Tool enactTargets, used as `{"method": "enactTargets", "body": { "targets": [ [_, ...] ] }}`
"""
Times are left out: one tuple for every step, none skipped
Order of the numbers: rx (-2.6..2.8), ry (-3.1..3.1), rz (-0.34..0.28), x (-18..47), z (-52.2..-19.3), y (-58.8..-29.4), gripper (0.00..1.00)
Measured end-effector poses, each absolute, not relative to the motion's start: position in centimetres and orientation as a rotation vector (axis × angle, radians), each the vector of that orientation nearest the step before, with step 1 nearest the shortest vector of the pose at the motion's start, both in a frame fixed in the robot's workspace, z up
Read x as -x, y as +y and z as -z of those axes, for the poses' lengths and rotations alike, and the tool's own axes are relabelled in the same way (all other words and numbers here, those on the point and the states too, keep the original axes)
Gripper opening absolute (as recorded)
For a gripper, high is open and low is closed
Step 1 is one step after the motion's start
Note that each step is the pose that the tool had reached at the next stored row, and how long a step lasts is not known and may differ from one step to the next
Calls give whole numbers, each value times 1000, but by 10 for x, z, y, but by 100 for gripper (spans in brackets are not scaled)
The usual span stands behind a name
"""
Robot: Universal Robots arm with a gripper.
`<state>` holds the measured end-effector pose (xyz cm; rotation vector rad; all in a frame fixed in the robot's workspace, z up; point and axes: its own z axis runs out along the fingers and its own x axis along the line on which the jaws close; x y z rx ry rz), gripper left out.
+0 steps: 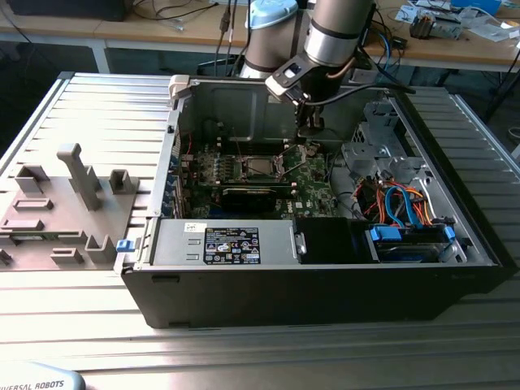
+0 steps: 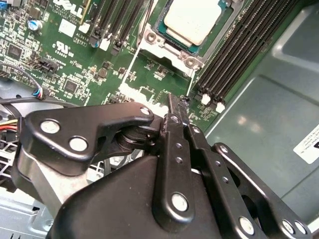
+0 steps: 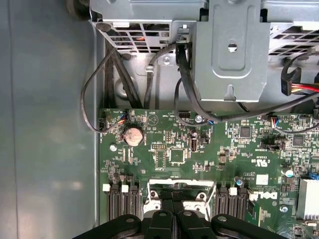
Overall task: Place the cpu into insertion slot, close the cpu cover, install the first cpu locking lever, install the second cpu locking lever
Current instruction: 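Close the cpu cover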
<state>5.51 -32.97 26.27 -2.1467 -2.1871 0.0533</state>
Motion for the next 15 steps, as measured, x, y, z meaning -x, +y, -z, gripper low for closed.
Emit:
{"method": "enactTargets", "body": {
  "targets": [
    [2147, -2187, -53, -56, -262, -330, 11],
    [2147, -2187, -54, -57, -262, -330, 11],
    [2147, -2187, -54, -57, -262, -330, 11],
    [2147, -2187, -53, -57, -262, -330, 11],
    [2147, -2187, -54, -58, -262, -330, 11],
    [2147, -2187, -53, -58, -262, -330, 11],
    [2147, -2187, -53, -58, -262, -330, 11],
    [2147, -2187, -54, -59, -262, -330, 11],
    [2147, -2187, -53, -59, -262, -330, 11],
    [2147, -2187, -53, -60, -261, -330, 11],
    [2147, -2187, -53, -60, -261, -330, 11],
    [2147, -2187, -53, -60, -261, -330, 11],
    [2147, -2187, -53, -61, -261, -330, 11],
    [2147, -2187, -53, -61, -261, -330, 11],
    [2147, -2187, -53, -61, -261, -330, 11]
  ]
}}
